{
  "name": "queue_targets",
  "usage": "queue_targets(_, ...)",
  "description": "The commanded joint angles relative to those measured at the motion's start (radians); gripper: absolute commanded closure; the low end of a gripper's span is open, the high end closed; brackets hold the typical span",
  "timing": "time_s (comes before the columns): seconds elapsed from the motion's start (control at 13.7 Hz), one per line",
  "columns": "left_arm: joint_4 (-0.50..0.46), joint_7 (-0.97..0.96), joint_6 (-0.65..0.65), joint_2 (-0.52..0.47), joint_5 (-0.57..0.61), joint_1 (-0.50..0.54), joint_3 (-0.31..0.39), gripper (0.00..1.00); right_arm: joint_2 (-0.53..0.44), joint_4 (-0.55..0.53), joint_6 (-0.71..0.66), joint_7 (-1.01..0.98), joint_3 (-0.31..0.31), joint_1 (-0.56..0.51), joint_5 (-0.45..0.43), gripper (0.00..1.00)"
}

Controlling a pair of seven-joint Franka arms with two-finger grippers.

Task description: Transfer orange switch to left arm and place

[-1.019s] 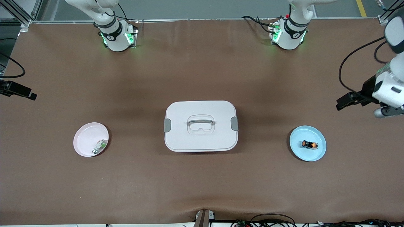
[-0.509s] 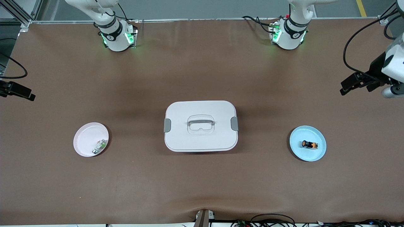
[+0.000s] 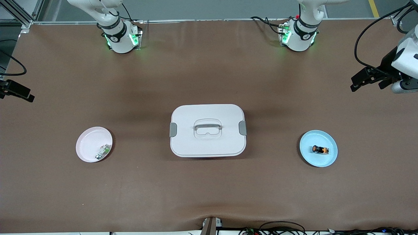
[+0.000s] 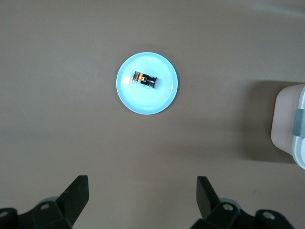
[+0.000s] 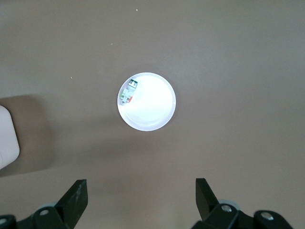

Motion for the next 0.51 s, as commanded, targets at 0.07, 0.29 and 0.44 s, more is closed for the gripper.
queue_targets(0.07,-0.033,0.027,-0.003,-0.05,-0.018,-0.001,0.011,0.0,-0.022,-0.018,0.01,-0.008,-0.001,-0.006,0.029,0.0)
queue_targets(0.29,-0.007,0.03,-0.003,-0.055,-0.018,0.031,0.011,0.0,-0.022,-0.016,0.01,0.0,-0.001,-0.005,0.032,0.0)
queue_targets(0.44,0.005,0.043,-0.009,-0.043,-0.016,0.035,0.009,0.0,-0.023,-0.016,0.011,0.0,-0.001,-0.005,0.032,0.0)
